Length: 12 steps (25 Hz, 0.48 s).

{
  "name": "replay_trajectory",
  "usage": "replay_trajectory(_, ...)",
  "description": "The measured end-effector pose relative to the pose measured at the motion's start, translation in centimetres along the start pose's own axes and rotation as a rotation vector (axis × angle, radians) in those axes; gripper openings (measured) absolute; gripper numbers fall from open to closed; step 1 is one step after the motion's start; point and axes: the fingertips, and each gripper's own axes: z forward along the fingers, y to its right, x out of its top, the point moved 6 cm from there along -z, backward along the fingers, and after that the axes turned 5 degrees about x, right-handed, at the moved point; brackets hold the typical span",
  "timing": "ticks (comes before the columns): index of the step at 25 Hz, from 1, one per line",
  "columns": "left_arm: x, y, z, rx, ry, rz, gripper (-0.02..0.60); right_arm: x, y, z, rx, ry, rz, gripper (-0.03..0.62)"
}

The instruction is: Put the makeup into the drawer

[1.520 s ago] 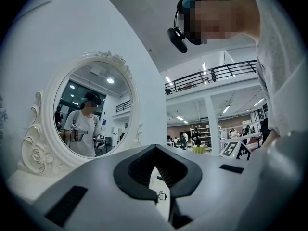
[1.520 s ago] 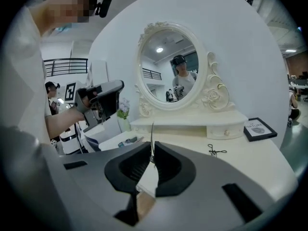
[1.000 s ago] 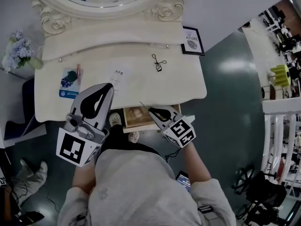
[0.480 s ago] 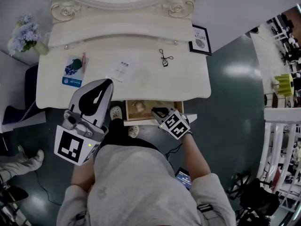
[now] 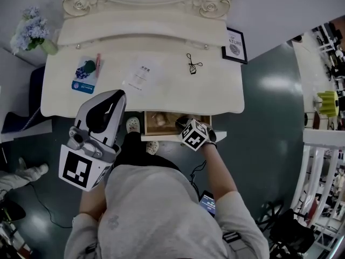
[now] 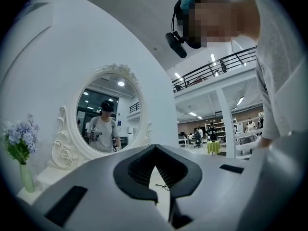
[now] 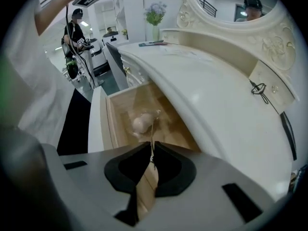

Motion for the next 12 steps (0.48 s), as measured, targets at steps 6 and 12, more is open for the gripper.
replay_trajectory(6,-0.2,0.1,-0.1,0.015,-0.011,0.002,0.012,-0.5,0.1,1.9,-0.012,-0.088,-0.017,0.038)
replay_trajectory(12,-0.5,0.2,-0.4,0.017,-0.028,0.008,0.011,-1.1,0.3,3.3,-0.047,-0.161,-0.015,0.038)
